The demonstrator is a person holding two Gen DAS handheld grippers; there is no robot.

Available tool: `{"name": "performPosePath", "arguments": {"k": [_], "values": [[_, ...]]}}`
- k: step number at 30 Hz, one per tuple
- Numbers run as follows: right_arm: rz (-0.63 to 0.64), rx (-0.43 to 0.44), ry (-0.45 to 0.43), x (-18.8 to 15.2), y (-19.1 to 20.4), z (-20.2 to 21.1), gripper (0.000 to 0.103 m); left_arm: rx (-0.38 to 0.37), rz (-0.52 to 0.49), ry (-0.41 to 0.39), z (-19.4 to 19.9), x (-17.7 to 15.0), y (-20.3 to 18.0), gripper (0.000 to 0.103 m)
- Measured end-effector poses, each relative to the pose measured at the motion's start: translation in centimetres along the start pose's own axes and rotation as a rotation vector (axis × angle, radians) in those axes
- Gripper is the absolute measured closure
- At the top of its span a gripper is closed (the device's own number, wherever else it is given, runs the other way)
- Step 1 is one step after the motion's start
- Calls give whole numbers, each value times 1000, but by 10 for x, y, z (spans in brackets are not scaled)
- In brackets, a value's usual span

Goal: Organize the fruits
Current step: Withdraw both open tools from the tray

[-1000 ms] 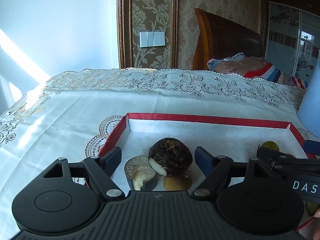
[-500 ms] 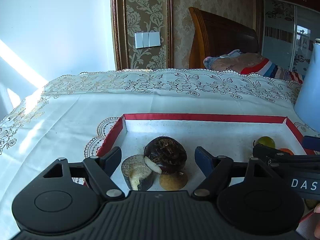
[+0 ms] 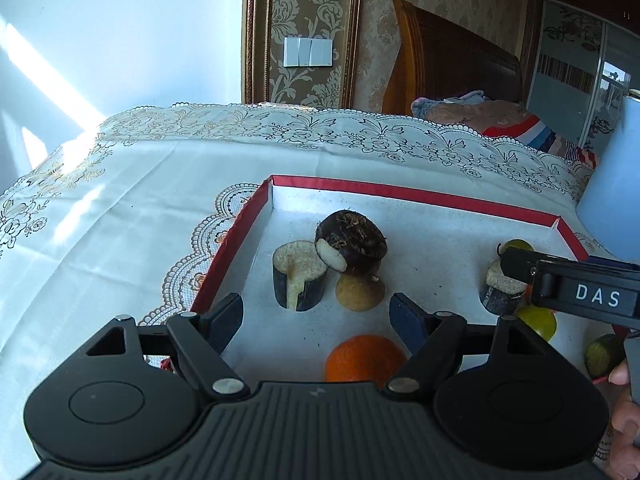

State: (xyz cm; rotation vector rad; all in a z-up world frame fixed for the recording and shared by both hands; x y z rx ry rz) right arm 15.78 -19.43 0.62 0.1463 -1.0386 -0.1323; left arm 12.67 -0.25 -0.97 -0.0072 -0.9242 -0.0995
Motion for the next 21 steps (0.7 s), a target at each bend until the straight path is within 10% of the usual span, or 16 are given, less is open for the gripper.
{"name": "performPosePath", "arguments": {"k": [21], "values": [[-45, 24, 24, -14, -1, 30, 0, -8, -51, -106, 27, -17, -2, 22]]}}
Point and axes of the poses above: each gripper's, at about its wrist camera, not at the fingertips, and z roughly against the way its jaws point, y to its left, x to its top, the point moved 4 cm from there along -z, roughly the way its jaws point, and after that the axes turned 7 degrees about -z, right-handed, at the moved point
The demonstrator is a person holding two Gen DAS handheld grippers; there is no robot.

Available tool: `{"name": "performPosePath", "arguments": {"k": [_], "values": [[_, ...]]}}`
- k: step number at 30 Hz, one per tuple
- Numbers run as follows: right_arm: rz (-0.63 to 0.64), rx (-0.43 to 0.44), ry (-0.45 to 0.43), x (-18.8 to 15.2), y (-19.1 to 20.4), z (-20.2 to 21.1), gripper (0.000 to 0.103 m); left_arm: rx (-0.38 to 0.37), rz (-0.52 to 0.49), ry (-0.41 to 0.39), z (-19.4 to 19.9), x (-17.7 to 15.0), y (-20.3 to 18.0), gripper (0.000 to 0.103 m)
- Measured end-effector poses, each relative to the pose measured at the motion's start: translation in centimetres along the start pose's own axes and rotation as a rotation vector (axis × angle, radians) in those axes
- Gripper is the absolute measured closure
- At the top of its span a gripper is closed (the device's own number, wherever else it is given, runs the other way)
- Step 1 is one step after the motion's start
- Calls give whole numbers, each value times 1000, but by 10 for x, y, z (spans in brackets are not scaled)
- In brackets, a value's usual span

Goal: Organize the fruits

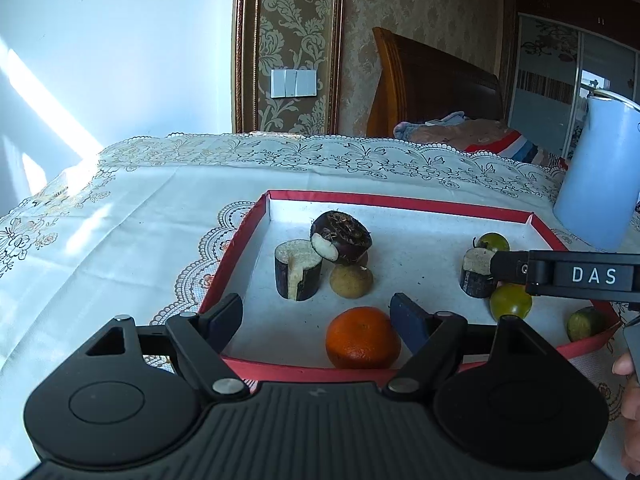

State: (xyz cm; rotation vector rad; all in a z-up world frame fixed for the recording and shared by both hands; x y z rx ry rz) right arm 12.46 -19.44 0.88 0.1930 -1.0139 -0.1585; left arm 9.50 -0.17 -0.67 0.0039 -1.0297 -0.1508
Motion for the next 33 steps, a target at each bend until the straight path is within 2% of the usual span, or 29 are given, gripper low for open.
{"name": "performPosePath", "arguments": {"k": [5, 13, 16, 20, 23, 27, 33], "values": [[17, -1, -5, -11, -1, 14, 0, 17, -42, -23, 4, -1, -6, 22], [-4, -3, -9, -21, -8, 31, 0, -4, -28, -21, 13, -4, -3, 22], [2, 1, -19, -26, -11, 40, 0, -21, -44, -1, 18, -11, -5, 22], [26, 1, -37, -32, -8, 49, 0, -17, -51, -27, 28, -15, -6, 22], [32, 12, -39, -36, -5, 55, 0, -40, -65, -14, 28, -16, -10, 22], [42, 20, -41, -42, -2, 58, 0, -21, -108, -28, 30, -19, -17, 22], [55, 13, -42, -47, -2, 54, 0, -15, -95, -30, 30, -20, -15, 22]]}}
Point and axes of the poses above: each gripper's, at about its wrist camera, not at the fingertips, and z roughly against the way its jaws point, y to its left, x to its top, the point moved 4 cm from there along -z, roughly the way its jaws point, and after that the axes turned 7 degrees about -z, right-handed, at the moved point
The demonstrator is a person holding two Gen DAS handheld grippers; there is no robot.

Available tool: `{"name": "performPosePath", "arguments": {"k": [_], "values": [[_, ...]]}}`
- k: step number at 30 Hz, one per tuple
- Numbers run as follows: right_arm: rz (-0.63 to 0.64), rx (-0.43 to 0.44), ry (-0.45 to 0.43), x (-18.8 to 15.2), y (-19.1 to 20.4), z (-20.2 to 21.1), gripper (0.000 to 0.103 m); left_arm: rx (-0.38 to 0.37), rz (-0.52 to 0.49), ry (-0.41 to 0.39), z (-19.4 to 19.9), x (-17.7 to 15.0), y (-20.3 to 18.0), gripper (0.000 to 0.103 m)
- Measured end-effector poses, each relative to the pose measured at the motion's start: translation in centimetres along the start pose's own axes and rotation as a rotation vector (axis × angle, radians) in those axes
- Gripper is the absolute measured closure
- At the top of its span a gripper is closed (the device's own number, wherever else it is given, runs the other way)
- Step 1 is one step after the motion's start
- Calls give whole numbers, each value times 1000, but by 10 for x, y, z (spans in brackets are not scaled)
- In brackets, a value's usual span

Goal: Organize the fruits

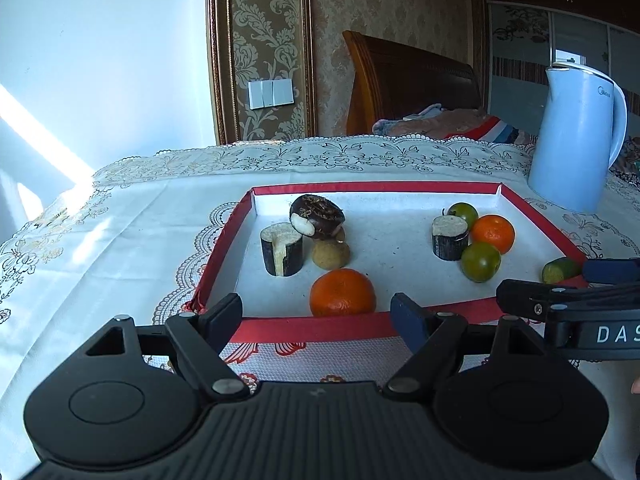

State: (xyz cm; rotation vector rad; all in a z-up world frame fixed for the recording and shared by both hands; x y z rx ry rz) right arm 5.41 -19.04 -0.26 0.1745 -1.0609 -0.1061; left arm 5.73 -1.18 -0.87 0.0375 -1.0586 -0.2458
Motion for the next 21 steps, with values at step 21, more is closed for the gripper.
{"name": "performPosePath", "arguments": {"k": [21], "values": [[-2, 51, -4, -9, 5, 6, 0, 1, 62, 12, 5, -3, 7, 22]]}}
Point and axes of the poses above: each gripper's, at about its wrist camera, not at the fingertips, and z roughly against the way its jaws point, y to its left, x to its top, the point moved 4 cm from there along -z, roughly the way its jaws point, and after that the axes turned 7 degrees about -z, right-handed, at the moved point
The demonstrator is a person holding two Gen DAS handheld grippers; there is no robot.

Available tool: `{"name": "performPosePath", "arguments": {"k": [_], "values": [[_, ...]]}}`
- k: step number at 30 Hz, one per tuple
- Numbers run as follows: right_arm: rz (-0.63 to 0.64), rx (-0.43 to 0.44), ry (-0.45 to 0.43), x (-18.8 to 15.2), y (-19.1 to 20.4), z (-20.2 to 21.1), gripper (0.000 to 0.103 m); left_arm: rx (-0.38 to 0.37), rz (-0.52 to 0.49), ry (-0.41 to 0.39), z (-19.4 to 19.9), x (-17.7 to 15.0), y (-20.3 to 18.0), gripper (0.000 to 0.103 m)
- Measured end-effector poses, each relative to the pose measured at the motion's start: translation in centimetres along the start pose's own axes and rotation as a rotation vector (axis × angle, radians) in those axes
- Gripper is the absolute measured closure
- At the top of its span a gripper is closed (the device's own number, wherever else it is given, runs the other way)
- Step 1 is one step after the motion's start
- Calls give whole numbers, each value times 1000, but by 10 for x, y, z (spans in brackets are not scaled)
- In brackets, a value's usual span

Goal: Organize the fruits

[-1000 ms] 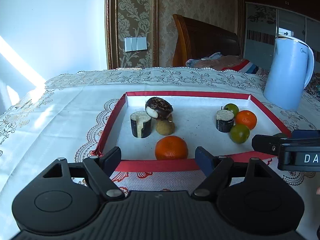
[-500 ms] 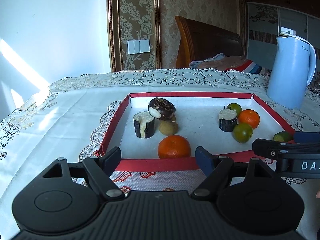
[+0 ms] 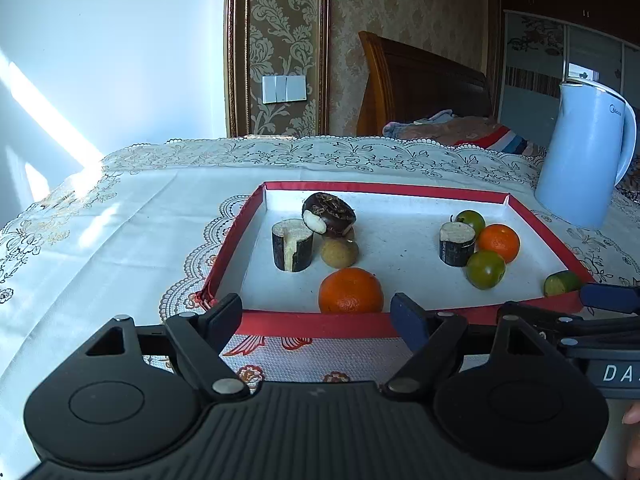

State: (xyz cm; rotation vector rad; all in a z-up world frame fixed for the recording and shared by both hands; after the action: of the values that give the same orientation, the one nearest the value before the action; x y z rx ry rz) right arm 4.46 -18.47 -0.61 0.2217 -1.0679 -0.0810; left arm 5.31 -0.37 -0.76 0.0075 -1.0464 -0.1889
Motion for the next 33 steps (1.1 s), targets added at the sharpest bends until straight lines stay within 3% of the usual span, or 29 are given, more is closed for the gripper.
{"name": "performPosePath", "arguments": {"k": [33], "values": [[-17, -16, 28, -4, -4, -6, 0, 34, -72, -57, 10, 1, -9, 22]]}}
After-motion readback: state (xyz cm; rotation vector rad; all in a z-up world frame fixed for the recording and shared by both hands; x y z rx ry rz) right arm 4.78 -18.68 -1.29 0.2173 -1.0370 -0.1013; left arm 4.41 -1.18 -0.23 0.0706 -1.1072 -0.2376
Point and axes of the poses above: each gripper's, at about its wrist camera, not at the fingertips, and z roughly against the way its jaws point, y to its left, x to its top, the point moved 4 cm from there along -z, roughly the way its jaws point, and after that the axes turned 7 degrees about -z, right-handed, at the moved point
